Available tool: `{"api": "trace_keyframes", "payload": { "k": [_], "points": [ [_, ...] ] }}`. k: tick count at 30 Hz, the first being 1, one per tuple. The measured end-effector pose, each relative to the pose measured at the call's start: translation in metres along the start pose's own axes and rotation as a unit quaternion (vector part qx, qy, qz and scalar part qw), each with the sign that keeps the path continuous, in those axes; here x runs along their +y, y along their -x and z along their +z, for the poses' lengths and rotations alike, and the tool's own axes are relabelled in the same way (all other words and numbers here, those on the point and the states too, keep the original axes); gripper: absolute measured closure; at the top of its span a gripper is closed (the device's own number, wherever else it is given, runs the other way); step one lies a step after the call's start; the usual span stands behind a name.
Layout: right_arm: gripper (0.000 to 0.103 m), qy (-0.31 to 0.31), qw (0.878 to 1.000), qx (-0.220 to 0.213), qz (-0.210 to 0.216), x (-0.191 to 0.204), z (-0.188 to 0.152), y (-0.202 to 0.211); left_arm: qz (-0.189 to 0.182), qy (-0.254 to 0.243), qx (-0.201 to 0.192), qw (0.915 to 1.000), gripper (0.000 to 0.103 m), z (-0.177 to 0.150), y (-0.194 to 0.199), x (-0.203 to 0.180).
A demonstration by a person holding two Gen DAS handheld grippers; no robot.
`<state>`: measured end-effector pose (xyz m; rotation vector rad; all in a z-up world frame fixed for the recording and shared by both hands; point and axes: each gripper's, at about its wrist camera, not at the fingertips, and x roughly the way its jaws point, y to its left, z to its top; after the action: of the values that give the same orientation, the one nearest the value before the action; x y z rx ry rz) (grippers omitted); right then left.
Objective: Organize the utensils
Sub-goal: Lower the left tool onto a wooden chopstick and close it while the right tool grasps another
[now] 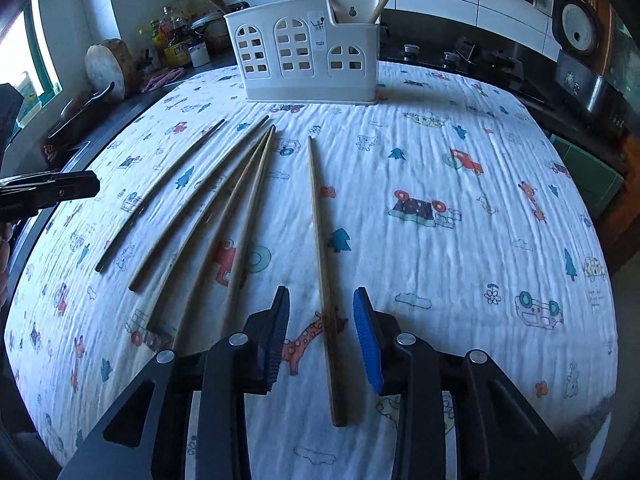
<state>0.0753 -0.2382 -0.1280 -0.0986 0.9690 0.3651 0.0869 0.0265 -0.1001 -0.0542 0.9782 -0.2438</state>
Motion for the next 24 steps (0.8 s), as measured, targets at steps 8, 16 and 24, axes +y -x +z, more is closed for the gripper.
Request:
{"api": "trace_keyframes", "payload": {
  "k": [8, 16, 24],
  "points": [
    [0.081, 0.004, 1.000, 0.001, -0.010, -0.003, -0.005, -0.003, -0.006, 0.014, 0.015, 0.9998, 0.075, -0.016, -0.019, 0.000],
    [0.091, 0.018, 1.000, -0.003, -0.024, 0.001, -0.013, 0.001, 0.002, 0.011, 0.024, 0.9997, 0.081, -0.023, -0.032, -0.005],
    [0.094, 0.010, 1.000, -0.005, -0.021, 0.003, -0.015, 0.003, 0.007, 0.019, 0.021, 0.9996, 0.086, -0.024, -0.039, -0.005]
  ]
}}
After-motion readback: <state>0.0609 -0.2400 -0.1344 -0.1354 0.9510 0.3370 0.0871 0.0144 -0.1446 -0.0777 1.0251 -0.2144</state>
